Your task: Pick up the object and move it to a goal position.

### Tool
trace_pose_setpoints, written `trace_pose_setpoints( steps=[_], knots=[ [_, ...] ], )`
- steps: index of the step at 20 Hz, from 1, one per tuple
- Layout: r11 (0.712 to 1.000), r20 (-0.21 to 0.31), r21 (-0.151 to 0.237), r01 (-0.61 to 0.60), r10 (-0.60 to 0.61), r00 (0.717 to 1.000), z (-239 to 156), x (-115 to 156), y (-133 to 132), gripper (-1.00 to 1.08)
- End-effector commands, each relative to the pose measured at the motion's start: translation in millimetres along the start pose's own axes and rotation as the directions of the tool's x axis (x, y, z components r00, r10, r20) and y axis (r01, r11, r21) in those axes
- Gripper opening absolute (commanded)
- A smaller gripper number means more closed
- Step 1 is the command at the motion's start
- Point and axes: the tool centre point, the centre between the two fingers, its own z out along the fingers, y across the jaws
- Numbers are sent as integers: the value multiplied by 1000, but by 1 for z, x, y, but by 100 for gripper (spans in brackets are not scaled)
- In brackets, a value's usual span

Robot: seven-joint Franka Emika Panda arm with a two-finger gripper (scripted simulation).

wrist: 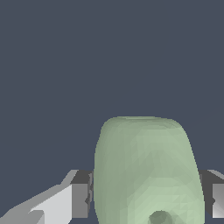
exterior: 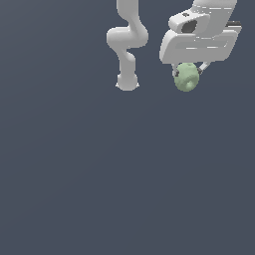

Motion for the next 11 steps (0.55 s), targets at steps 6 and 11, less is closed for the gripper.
trace_pose_setpoints(
  steps=[6, 11],
  knots=[
    [1000, 1, 2, -1, 1, 1000, -35, -12, -31, -100],
    [1000, 1, 2, -2, 2, 1000, -42, -14, -36, -100]
  ],
)
